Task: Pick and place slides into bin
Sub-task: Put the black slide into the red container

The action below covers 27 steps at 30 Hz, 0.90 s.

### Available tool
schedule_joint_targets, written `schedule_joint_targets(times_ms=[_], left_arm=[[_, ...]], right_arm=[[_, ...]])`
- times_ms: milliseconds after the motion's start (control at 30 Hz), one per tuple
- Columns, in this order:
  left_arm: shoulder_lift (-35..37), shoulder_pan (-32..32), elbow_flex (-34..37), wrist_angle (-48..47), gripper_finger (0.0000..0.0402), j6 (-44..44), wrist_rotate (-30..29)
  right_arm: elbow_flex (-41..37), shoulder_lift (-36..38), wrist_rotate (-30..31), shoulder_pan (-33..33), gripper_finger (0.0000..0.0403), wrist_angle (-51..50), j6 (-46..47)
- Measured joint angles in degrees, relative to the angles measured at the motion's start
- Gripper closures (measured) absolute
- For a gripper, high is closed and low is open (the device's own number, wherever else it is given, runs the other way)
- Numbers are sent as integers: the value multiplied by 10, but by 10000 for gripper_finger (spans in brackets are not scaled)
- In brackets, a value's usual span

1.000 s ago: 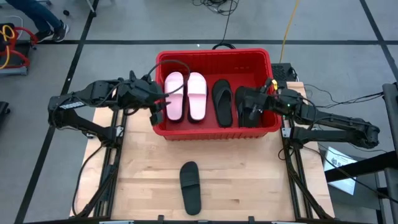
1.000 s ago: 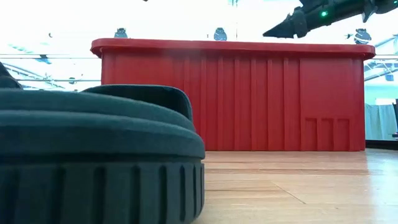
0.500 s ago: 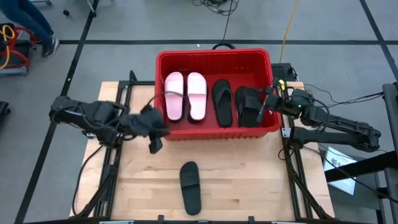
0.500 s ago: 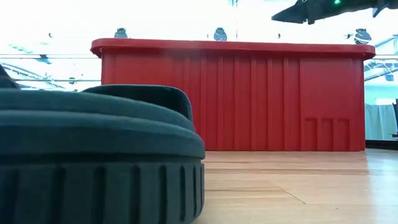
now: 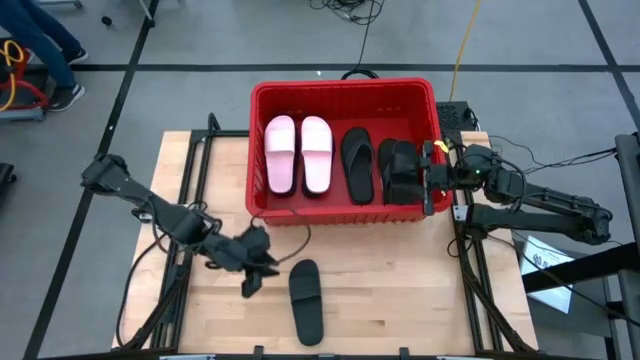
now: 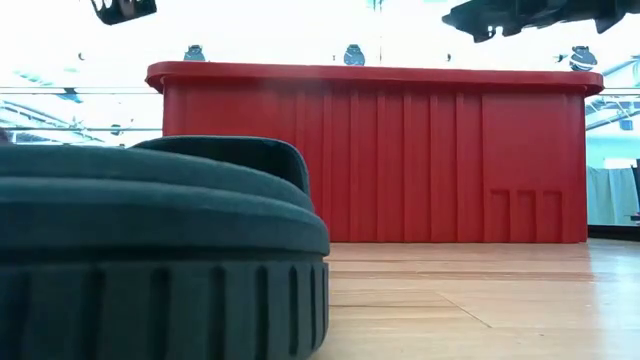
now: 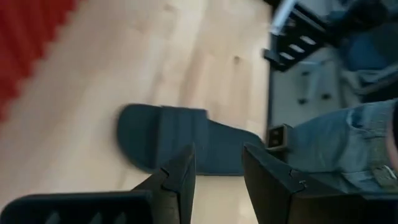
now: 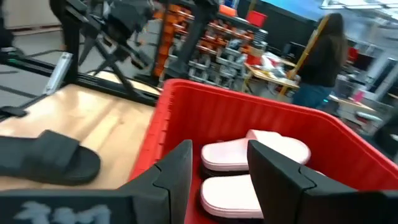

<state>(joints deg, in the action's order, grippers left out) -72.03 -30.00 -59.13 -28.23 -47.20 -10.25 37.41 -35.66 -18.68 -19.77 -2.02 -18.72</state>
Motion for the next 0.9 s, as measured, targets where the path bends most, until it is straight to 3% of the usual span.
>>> schedule_joint_targets(times_ms=[233,567,800,900], left_arm=[[0,-31,143,181,277,-19,19],[0,-5,302,353,277,-20,11],[-32,13,341,451,277,25,-37],[-81,26,327,500,277,47,-21]], right_arm=[[0,0,-70,0,259,0,-16],[0,0,-70,0,259,0,16],[0,0,-70,0,259,-1,16],[0,0,-69,0,259,-6,16]])
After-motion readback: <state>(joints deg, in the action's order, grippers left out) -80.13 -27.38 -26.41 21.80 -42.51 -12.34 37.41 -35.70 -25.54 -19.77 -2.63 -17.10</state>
